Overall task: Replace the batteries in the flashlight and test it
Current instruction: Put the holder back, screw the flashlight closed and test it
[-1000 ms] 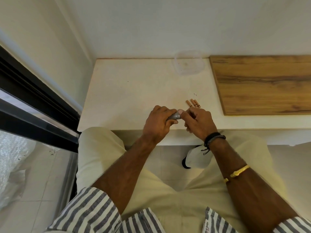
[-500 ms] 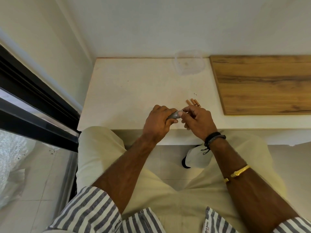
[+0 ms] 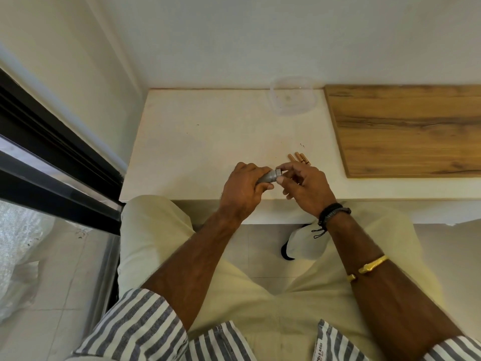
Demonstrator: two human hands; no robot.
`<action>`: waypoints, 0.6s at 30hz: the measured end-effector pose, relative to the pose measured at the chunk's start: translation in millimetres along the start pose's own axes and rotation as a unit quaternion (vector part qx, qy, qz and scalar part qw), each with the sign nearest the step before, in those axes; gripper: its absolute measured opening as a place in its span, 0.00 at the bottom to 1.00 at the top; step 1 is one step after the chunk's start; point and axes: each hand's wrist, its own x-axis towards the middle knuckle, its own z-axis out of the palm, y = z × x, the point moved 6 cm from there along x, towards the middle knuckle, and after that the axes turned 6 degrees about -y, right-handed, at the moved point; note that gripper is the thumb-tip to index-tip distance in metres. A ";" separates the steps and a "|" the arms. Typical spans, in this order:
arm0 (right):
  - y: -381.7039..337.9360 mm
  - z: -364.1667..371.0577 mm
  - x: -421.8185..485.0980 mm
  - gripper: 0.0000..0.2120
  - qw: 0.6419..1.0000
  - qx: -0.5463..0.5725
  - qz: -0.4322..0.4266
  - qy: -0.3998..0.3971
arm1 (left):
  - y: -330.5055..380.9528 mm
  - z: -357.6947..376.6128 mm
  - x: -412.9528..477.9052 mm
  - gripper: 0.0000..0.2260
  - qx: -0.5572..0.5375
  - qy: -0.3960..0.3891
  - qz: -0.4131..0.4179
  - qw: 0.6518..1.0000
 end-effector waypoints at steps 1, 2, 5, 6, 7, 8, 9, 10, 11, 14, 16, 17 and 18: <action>0.5 -0.6 -0.1 0.10 1.000 -0.012 0.005 0.006 | 1.0 0.5 0.1 0.15 0.003 -0.002 0.003 1.000; 0.7 -0.9 -0.1 0.11 0.999 -0.031 0.013 0.013 | 2.2 0.8 0.2 0.15 0.005 -0.003 0.008 1.000; 2.8 -4.3 -1.1 0.22 0.994 -0.084 0.036 0.053 | 7.7 3.5 0.1 0.15 0.011 -0.011 0.028 0.999; 3.6 -5.6 -2.1 0.25 0.994 -0.079 0.042 0.066 | 9.0 4.3 -0.1 0.16 0.013 -0.014 0.032 0.999; 4.2 -6.6 -2.8 0.25 0.994 -0.062 0.047 0.072 | 9.4 4.5 -0.3 0.16 0.013 -0.014 0.031 0.999; 4.9 -6.7 -3.3 0.24 0.996 -0.033 0.049 0.070 | 9.0 4.3 -0.4 0.16 0.010 -0.013 0.028 0.999; 5.1 -5.8 -3.1 0.20 0.997 -0.002 0.046 0.058 | 7.7 3.9 -0.3 0.15 0.006 -0.012 0.023 1.000; 4.5 -4.6 -2.6 0.16 0.999 0.015 0.033 0.039 | 6.1 3.6 -0.1 0.15 0.001 -0.013 0.018 1.000; 3.0 -3.6 -1.8 0.14 1.000 0.014 0.014 0.020 | 4.6 3.6 0.1 0.15 -0.003 -0.015 0.013 1.000; -0.2 0.4 -0.3 0.14 1.000 -0.013 -0.026 -0.004 | 0.3 4.3 0.7 0.16 -0.007 -0.023 0.000 1.000; -0.8 0.8 -0.5 0.12 0.999 -0.031 -0.025 0.003 | -1.3 5.0 0.4 0.15 -0.008 -0.026 -0.003 1.000; -0.1 0.4 -0.2 0.11 0.999 -0.041 -0.021 0.007 | -1.0 5.2 0.1 0.15 -0.008 -0.026 0.000 1.000; 0.5 -0.2 -0.5 0.11 0.999 -0.051 -0.014 0.011 | 0.0 5.4 -0.2 0.14 -0.007 -0.025 0.005 1.000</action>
